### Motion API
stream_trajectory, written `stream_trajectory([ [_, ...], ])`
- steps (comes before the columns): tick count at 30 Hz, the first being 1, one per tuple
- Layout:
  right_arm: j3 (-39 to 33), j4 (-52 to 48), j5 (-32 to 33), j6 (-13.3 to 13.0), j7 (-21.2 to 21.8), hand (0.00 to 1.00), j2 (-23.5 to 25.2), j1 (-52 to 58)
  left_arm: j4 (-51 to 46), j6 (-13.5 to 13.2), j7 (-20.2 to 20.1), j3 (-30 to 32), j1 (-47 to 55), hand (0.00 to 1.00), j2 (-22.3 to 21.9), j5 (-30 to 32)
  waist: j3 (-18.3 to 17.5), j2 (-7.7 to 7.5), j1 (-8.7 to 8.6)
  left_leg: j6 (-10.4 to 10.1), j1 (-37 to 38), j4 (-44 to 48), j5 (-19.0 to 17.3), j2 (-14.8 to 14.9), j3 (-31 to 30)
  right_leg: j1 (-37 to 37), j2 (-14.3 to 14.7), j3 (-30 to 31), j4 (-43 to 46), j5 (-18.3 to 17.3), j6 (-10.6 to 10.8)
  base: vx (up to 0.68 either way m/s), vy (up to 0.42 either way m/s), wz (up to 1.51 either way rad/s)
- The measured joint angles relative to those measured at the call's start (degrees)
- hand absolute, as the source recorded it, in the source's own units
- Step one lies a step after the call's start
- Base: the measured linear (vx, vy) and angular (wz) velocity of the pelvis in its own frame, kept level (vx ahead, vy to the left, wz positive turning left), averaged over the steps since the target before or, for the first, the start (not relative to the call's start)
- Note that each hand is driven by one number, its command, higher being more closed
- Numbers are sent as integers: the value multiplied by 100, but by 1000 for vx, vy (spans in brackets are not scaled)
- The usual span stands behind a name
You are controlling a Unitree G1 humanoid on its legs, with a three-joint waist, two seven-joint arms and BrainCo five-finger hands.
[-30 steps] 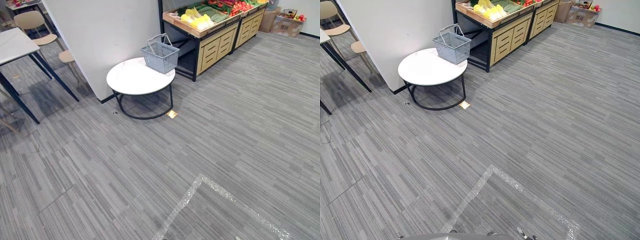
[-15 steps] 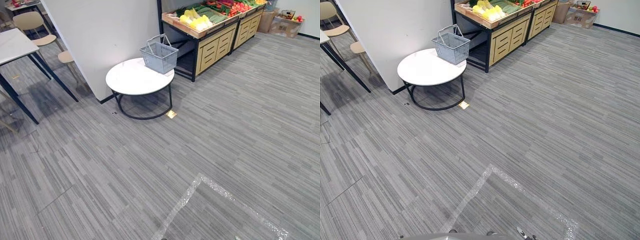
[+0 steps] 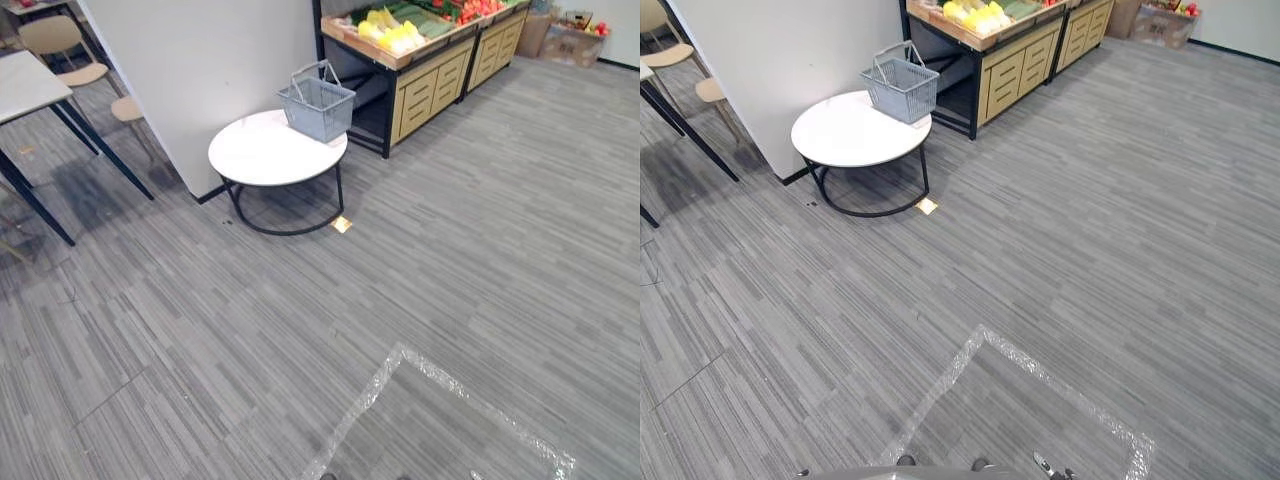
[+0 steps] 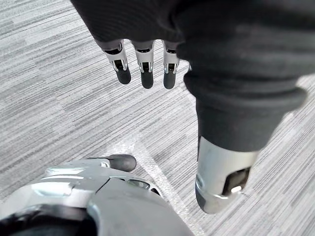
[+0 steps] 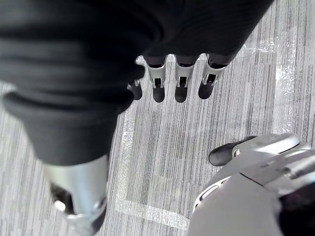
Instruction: Pick vegetable in the basket
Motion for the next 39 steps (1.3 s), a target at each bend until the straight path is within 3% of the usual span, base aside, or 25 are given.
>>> stream_trajectory([
  [5,-17,-30,6,-2,-4,0,56,-72,-37,-36,48,110,-177,0,80,-132,306,-163,-11,-112,-94,68,10,14,-39,-343,-70,-104,643,-404,-110,-38,-55,9],
  [7,-7,-37,9,-18,-5,0,68,-42,-212,-45,39,356,-81,0,31,-447,342,-219,21,-309,-833,1912,-677,342,-22,-192,-39,-174,603,-551,-247,31,-108,11],
  [8,-20,-63,30,-27,-4,0,79,-39,-272,-46,25,535,-42,0,-4,-479,370,-201,19,-210,-1135,2646,-762,497,8,-132,-1,-229,579,-567,-275,31,-139,13],
  [9,-46,-163,48,-51,-7,0,80,7,-393,-39,20,867,25,0,-171,-500,463,-148,16,-91,-1610,3958,-752,851,37,123,114,-278,509,-605,-336,46,-105,8],
  [11,47,-344,50,-108,-8,0,90,148,-531,-41,18,1202,208,0,-332,-631,525,-86,152,134,-2043,5277,-525,1154,-35,477,260,-218,478,-726,-472,128,-59,-6],
  [12,70,-333,48,-110,-10,0,82,170,-610,-45,14,1230,257,0,-393,-685,515,-85,188,58,-2213,5522,-688,1099,-138,610,248,-128,484,-815,-497,174,-21,-12],
  [13,71,-321,48,-110,-10,0,78,135,-610,-48,12,1216,263,0,-399,-685,505,-99,204,34,-2299,5432,-759,1015,-170,623,207,-83,484,-842,-494,226,7,-28],
  [14,74,-272,48,-113,-7,0,51,3,-595,-40,7,1173,286,0,-399,-685,491,-124,308,-14,-2474,5000,-836,830,-188,605,119,51,466,-869,-489,309,34,-51],
  [16,149,-258,48,-115,-6,0,14,-220,-597,-41,0,990,290,0,-383,-684,497,-107,352,-19,-2642,3797,-743,542,-121,618,-23,224,298,-867,-491,332,59,-51],
  [18,277,-282,48,-121,-10,0,-24,-331,-592,-41,7,799,327,0,-413,-675,470,39,368,-220,-2657,1493,81,268,-130,816,-78,405,-1,-941,-314,409,96,-32],
  [21,346,-248,35,-121,-17,0,-73,-363,-587,-40,12,676,376,0,-491,-674,452,273,584,-257,-2966,784,306,399,-368,1281,23,683,-235,-1174,50,593,242,-55],
  [22,365,-200,18,-123,-15,0,26,-314,-570,-39,-4,675,433,0,-420,-673,411,118,675,-32,-2955,1181,899,337,-352,1521,-197,804,-268,-1324,134,654,296,-63],
  [24,396,-150,-5,-123,9,0,152,-358,-546,-59,-25,661,439,0,-260,-658,228,-142,663,280,-3018,1381,1035,80,-332,1325,-503,973,166,-1296,164,598,220,-28],
  [25,391,-149,-8,-135,21,0,233,-399,-571,-80,-46,671,407,0,-151,-656,96,-341,631,555,-2980,1438,883,-132,-192,935,-734,1167,869,-1076,267,658,221,-8],
  [26,386,-137,-9,-134,23,0,236,-395,-573,-79,-48,674,382,0,-125,-655,80,-385,624,664,-2936,1520,812,-183,-127,849,-775,1274,1140,-920,264,810,249,-3],
  [27,314,-124,-10,-127,36,0,213,-387,-590,-73,-50,684,329,0,-110,-642,85,-419,611,746,-2708,1634,554,-262,-58,726,-847,1416,1726,-439,387,679,209,-10],
  [28,266,-101,-11,-128,58,0,213,-368,-605,-68,-49,695,341,0,-103,-636,98,-442,610,736,-2302,1660,220,-321,-46,555,-831,1497,2509,271,803,676,219,-14],
  [30,285,-105,-13,-143,97,0,232,-314,-684,-67,-55,653,351,0,-74,-601,110,-466,539,730,-1802,1690,-216,-339,-82,171,-826,1493,3705,1435,1377,550,193,-6],
  [31,317,-106,-17,-156,133,0,240,-304,-738,-69,-61,580,349,0,-28,-603,130,-457,493,748,-1564,1714,-446,-348,-104,-193,-875,1410,4585,1476,1473,538,148,-4],
  [33,312,-287,-2,-170,138,0,196,-277,-821,-64,-62,475,337,0,0,-605,179,-421,312,747,-692,1534,-912,-360,-180,-1154,-1056,816,6154,764,785,606,101,-11],
  [34,302,-339,-3,-186,139,0,177,-270,-822,-65,-56,457,324,0,4,-610,190,-401,273,729,-470,1453,-988,-351,-211,-1340,-1094,632,6280,597,674,611,59,1],
  [35,281,-412,-3,-231,138,0,145,-225,-816,-64,-44,441,272,0,22,-617,201,-390,186,697,-43,1298,-1110,-326,-255,-1675,-1170,253,6284,130,378,507,-10,27],
  [36,263,-477,-6,-235,137,0,97,-135,-815,-65,-29,448,158,0,-1,-620,214,-378,143,675,280,1263,-1265,-281,-366,-1975,-1242,-124,5942,-252,233,507,-43,41],
  [37,261,-480,-7,-226,138,0,88,-83,-820,-69,-28,463,92,0,-20,-623,220,-366,134,653,406,1267,-1357,-247,-421,-2119,-1268,-285,5681,-364,199,517,-105,62],
  [39,177,-481,-10,-203,137,0,90,107,-822,-78,-31,572,-137,0,-214,-661,267,-255,56,486,808,1205,-1601,-63,-715,-2503,-1236,-653,3848,-359,214,572,-166,79],
])
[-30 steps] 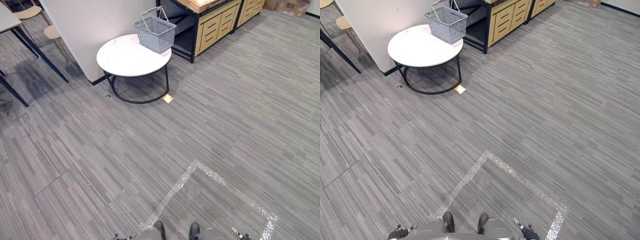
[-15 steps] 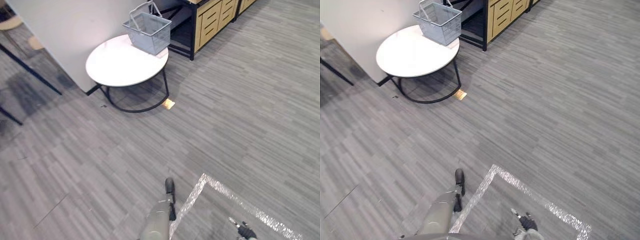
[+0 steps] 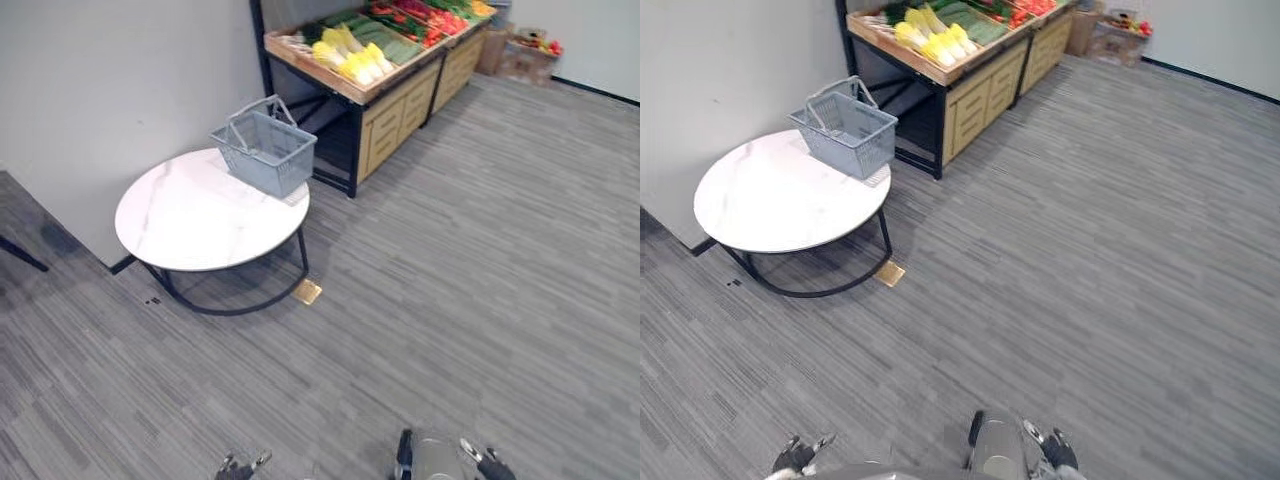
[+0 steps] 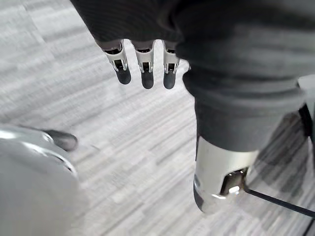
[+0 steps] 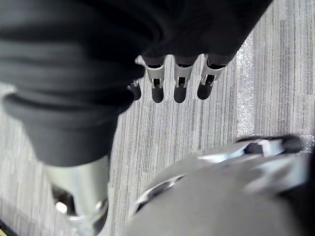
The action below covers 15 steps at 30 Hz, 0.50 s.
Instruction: Pick vegetable in the basket
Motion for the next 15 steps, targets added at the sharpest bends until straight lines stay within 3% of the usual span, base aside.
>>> stream_trajectory([
  [1,-43,-2,-1,13,-1,0,20,21,5,1,-6,28,-25,0,-55,1,9,31,-39,-48,106,-66,-28,60,-57,-22,40,13,-634,77,56,644,-240,90],
  [3,-163,-7,-7,60,-12,0,55,84,5,-1,-38,167,-85,0,-247,11,67,89,-84,-224,474,-257,-133,267,-243,42,229,413,-2940,733,161,700,-310,87],
  [4,-163,-8,-9,61,-9,0,63,133,9,3,-42,224,-86,0,-251,11,68,68,-82,-291,557,-249,-172,303,-317,98,224,501,-3308,888,171,738,-336,69],
  [5,-192,-19,-11,71,-5,0,39,154,45,8,-42,366,-98,0,-326,10,108,164,-73,-344,766,-194,-193,492,-431,212,336,570,-3157,1704,133,747,-324,49],
  [6,-219,-44,-17,72,-6,0,-9,130,135,-1,-58,472,-132,0,-446,15,132,302,-46,-485,782,-78,-51,641,-455,79,391,543,-2627,1599,16,738,-320,39],
  [9,-342,-75,-230,69,7,0,-58,15,243,6,-111,662,-122,0,-583,17,108,436,-37,-780,729,701,773,972,-710,15,493,342,-1272,428,-207,793,-384,20],
  [11,-345,-103,-231,87,2,0,-74,-23,235,8,-150,682,-142,0,-578,18,138,503,-84,-885,-42,2336,1560,1230,-911,465,635,94,-1366,37,-290,566,-264,24],
  [12,-334,-101,-231,87,-13,0,-107,-19,210,3,-157,669,-179,0,-539,-2,193,514,-83,-937,-720,3696,1986,1501,-882,879,808,-22,-1671,-41,-357,672,-245,17],
  [13,-333,-76,-231,91,-58,0,-123,-21,162,-1,-172,668,-221,0,-502,-20,219,566,-28,-868,-1204,4856,1641,1708,-589,1372,943,-62,-1971,-68,-402,557,-186,10],
  [15,-231,-36,-232,90,-95,0,-121,-21,88,-7,-183,655,-221,0,-396,-25,300,415,2,-703,-1713,5581,1110,1691,-104,2104,964,-64,-2433,-73,-410,477,-109,2],
])
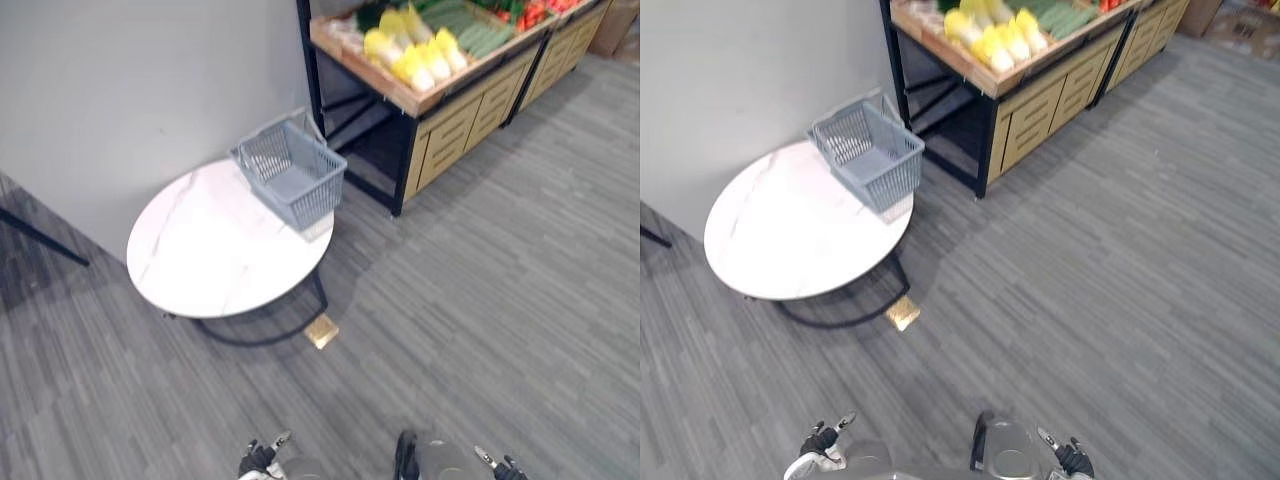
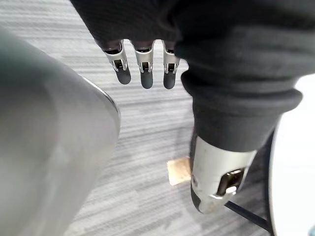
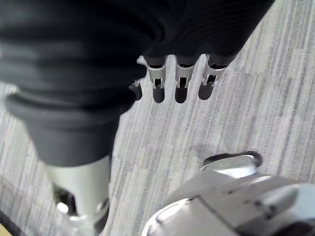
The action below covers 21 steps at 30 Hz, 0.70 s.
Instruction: Pick vegetable in the basket
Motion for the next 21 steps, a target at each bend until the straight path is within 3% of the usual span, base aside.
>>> stream_trajectory([
  [2,125,2,-4,1,-31,0,-41,8,-120,-8,-1,4,5,0,2,-2,-15,-20,23,-11,-606,20,-305,-176,350,509,-38,-14,-495,-61,99,511,-41,4],
  [4,115,28,-4,37,-40,0,-59,15,-232,-43,-13,-21,-14,0,-10,-21,-12,5,51,8,-1206,-562,-567,-334,599,896,-77,-152,-876,-23,216,367,57,18],
  [6,113,26,-2,116,-43,0,-51,66,-308,-84,-11,-43,-67,0,-14,-33,8,-53,155,109,-1478,-2092,-640,-598,1060,1337,-206,-372,-1273,-54,417,383,114,38],
  [7,119,9,-3,122,-43,0,-39,85,-313,-80,6,-64,-67,0,-21,-28,-10,-85,151,171,-1464,-3122,-459,-814,1247,1526,-271,-495,-1420,-82,513,589,223,56],
  [8,124,-10,-59,118,-42,0,-46,109,-313,-82,20,-51,-46,0,-56,-28,-30,-67,200,268,-1420,-4664,51,-1054,1419,1822,-285,-577,-1648,-194,614,604,249,37],
  [9,157,8,-168,122,-43,0,-53,126,-321,-85,21,-9,-46,0,-46,-26,-60,-94,336,428,-1414,-4758,607,-1099,1412,1949,-293,-507,-1728,-282,656,519,220,18],
  [10,245,10,-212,122,-38,0,-43,118,-321,-81,22,15,-34,0,-36,-26,-129,-125,382,667,-1381,-4763,748,-1195,1439,1985,-325,-448,-1770,-341,552,409,151,-1],
  [11,386,12,-217,111,-19,0,11,42,-316,-85,30,21,-29,0,98,-17,-221,-369,411,878,-1397,-4721,544,-1377,1512,1939,-471,-211,-1768,-283,407,490,176,2],
  [12,438,11,-217,105,10,0,80,-97,-294,-82,30,42,-31,0,172,-17,-225,-471,421,971,-1396,-4665,432,-1431,1528,1885,-533,22,-1682,-87,399,570,229,8],
  [14,623,14,-221,78,58,0,159,-279,-34,-61,37,184,-21,0,325,8,-327,-673,419,1138,-1196,-4622,222,-1586,1583,1648,-753,458,-951,156,610,519,246,2],
  [15,735,12,-224,29,80,0,167,-358,106,-15,47,186,11,0,371,26,-340,-701,437,1132,-946,-4721,69,-1620,1624,1309,-864,693,-54,314,798,380,177,-13],
  [16,816,14,-227,-11,80,0,166,-418,136,12,59,173,60,0,391,26,-337,-703,437,1078,-796,-4827,-5,-1628,1643,1062,-928,818,561,478,1077,504,228,-29],
  [17,939,12,-230,-48,98,0,192,-503,179,67,82,106,167,0,441,24,-313,-677,427,960,-436,-4991,-149,-1664,1670,474,-1008,1119,2009,761,1592,369,155,-17],
  [18,1019,14,-230,-60,107,0,215,-480,210,108,117,-20,274,0,473,23,-312,-651,367,916,-17,-5150,-225,-1743,1568,31,-1034,1182,3231,790,1671,444,182,11],
  [19,1033,7,-200,-55,127,0,234,-410,207,120,152,-124,344,0,497,21,-294,-611,266,885,309,-5321,-262,-1823,1480,-207,-1063,1077,3822,780,1658,382,119,35],
  [21,1049,-97,-223,-110,121,0,172,-393,206,122,206,-243,358,0,548,10,-294,-648,175,836,799,-5578,-332,-1967,1321,-589,-1211,763,4165,527,1489,364,57,66],
])
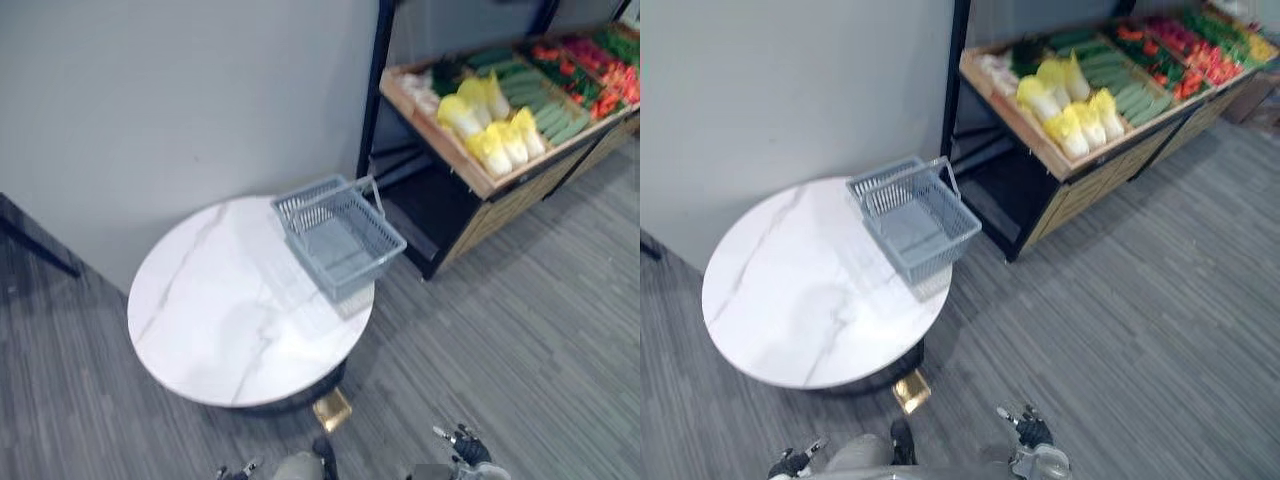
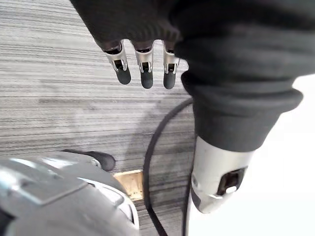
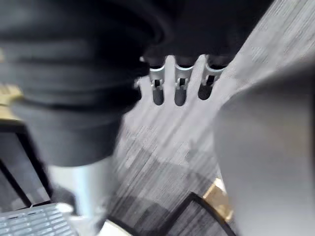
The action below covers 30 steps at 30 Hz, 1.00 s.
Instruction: Pick vegetable in the basket
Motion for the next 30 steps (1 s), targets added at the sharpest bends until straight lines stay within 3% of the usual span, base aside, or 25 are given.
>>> stream_trajectory([
  [1,-16,4,7,-3,3,0,-27,-2,-7,-3,12,-30,-60,0,-1,1,2,15,-50,-1,175,-43,-35,-27,-217,-177,-85,-291,-353,-292,-259,328,-5,82],
  [3,-84,2,8,-23,6,0,-29,-9,-78,-24,10,-34,-85,0,-29,2,5,23,-84,-61,341,-94,-87,-20,-546,-331,-84,-470,-1474,-442,-521,378,-78,99],
  [5,-241,37,4,-13,10,0,-26,-6,-92,-60,7,-26,-102,0,-52,2,1,42,-76,-143,487,-121,-132,21,-897,-295,5,-301,-2979,-395,-533,380,-176,103],
  [6,-369,78,4,8,10,0,-23,-4,-88,-77,7,-12,-87,0,-64,4,3,47,-57,-234,526,-119,-186,62,-1097,-288,34,-8,-3834,-286,-540,388,-285,92],
  [7,-523,113,7,11,11,0,-9,-1,-64,-77,11,55,-77,0,-91,8,7,60,-55,-383,550,-68,-275,135,-1301,-284,43,268,-4460,52,-666,386,-318,86],
  [10,-712,138,3,51,7,0,34,96,-64,-83,6,166,51,0,-91,13,-46,-24,-36,-745,662,-8,-493,302,-1646,-159,83,553,-5064,915,-673,354,-424,73],
  [11,-857,152,7,67,18,0,40,185,12,-76,-10,254,51,0,-125,15,-118,47,-16,-969,745,-26,-618,520,-1876,-32,166,280,-4993,907,-391,379,-554,73],
  [13,-904,160,7,69,4,0,-143,251,116,-87,-53,307,76,0,-300,14,-234,288,-3,-1235,584,-52,-447,875,-1888,12,448,-19,-5133,815,-585,355,-451,57],
  [14,-906,216,6,91,5,0,-250,223,140,-89,-58,312,63,0,-380,14,-250,459,7,-1369,486,-173,-240,1068,-1943,30,595,-227,-5192,761,-689,278,-329,62],
  [15,-912,340,5,112,6,0,-278,200,167,-86,-63,315,48,0,-386,14,-255,503,-9,-1489,413,-340,85,1157,-2037,45,632,-437,-5195,694,-798,200,-247,68],
  [18,-988,401,9,109,-53,0,-322,201,160,-92,-66,304,33,0,-365,16,-236,478,-87,-1466,202,-585,796,1196,-1862,256,571,-1030,-5372,622,-912,115,-262,97],
  [21,-1015,343,10,101,-163,0,-397,20,156,-98,-36,188,16,0,-346,19,-237,497,-67,-1380,69,-774,1078,1203,-1176,325,579,-1343,-5557,635,-943,-40,-125,70],
  [24,-1005,-162,-7,92,-296,0,-470,-155,129,-95,2,47,14,0,-286,71,-234,492,-71,-1377,-24,-925,1077,1232,-1151,309,665,-1412,-5795,758,-948,-90,-39,17],
  [27,-971,-1628,-355,91,-481,0,-831,-147,46,-96,62,-219,13,0,-247,257,-219,575,-104,-1289,-277,-957,714,1241,-928,156,761,-1307,-6161,1036,-901,-167,47,-13],
  [28,-931,-2456,-910,83,-679,0,-1118,-175,7,-112,62,-398,-7,0,-103,276,-175,506,-129,-1249,-417,-908,673,1121,-860,60,725,-1106,-6352,1202,-814,-136,98,-16],
  [30,-896,-3305,-1366,64,-812,0,-1558,-251,-74,-118,65,-561,12,0,24,287,-75,332,-206,-1224,-498,-882,662,979,-834,10,626,-893,-6515,1386,-770,-105,88,-13],
])
